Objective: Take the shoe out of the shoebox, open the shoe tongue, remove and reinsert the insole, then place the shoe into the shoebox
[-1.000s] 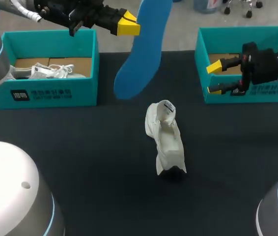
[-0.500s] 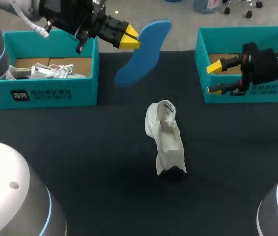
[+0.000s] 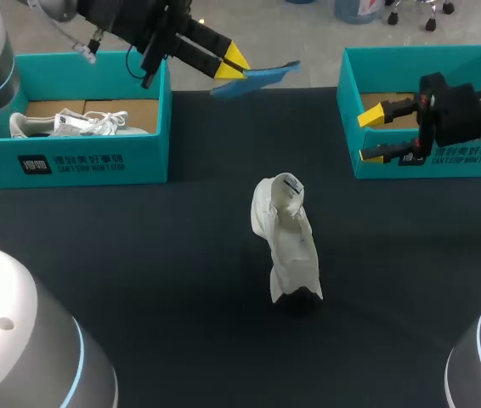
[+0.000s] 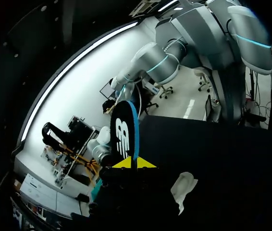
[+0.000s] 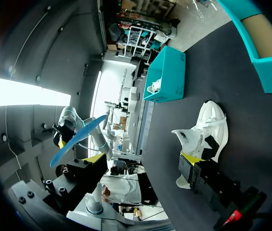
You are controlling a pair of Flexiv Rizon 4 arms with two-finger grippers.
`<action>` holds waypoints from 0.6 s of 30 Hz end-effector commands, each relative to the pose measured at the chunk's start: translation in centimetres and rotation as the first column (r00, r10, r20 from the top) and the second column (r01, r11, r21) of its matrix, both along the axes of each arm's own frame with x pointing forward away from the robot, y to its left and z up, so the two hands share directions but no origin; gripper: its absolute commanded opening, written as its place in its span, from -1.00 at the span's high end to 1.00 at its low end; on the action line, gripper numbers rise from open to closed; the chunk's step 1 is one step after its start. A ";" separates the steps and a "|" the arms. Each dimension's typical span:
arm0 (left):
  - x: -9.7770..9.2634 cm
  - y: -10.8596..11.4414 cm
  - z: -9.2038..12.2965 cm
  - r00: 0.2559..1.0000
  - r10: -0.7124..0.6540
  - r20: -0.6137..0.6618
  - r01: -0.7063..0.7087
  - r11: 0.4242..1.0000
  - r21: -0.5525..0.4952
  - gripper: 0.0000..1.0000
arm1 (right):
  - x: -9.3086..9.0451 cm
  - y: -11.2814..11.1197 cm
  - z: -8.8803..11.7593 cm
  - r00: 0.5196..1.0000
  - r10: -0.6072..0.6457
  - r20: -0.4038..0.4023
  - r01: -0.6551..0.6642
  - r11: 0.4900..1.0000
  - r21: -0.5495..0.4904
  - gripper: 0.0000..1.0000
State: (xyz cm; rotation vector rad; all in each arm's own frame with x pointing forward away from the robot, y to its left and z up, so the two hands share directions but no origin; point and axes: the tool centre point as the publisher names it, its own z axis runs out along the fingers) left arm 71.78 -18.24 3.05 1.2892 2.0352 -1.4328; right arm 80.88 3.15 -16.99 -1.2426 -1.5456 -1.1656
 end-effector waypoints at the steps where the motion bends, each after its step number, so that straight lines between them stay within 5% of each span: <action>1: 0.0 0.0 -0.8 0.998 0.009 0.056 -0.010 1.000 0.023 1.00 | 0.1 0.1 0.0 1.000 0.000 0.000 0.000 1.000 -0.002 -1.00; 7: 1.6 -0.1 -5.0 0.951 -0.040 0.307 0.009 0.995 0.100 1.00 | 0.1 0.1 0.0 1.000 0.000 0.000 0.000 1.000 -0.002 -1.00; 8: 1.8 -0.2 -5.3 0.944 -0.015 0.329 -0.001 0.999 0.049 1.00 | 0.1 0.1 0.0 1.000 0.000 0.000 0.000 1.000 -0.002 -1.00; 15: 2.3 -0.5 -8.5 0.696 -0.103 0.711 -0.018 0.987 0.161 1.00 | 0.1 0.1 0.0 1.000 0.000 0.000 0.000 1.000 -0.002 -1.00; 18: 2.3 -0.5 -8.5 0.696 -0.103 0.711 -0.018 0.987 0.161 1.00 | 0.1 0.1 0.0 1.000 0.000 0.000 0.000 1.000 -0.002 -1.00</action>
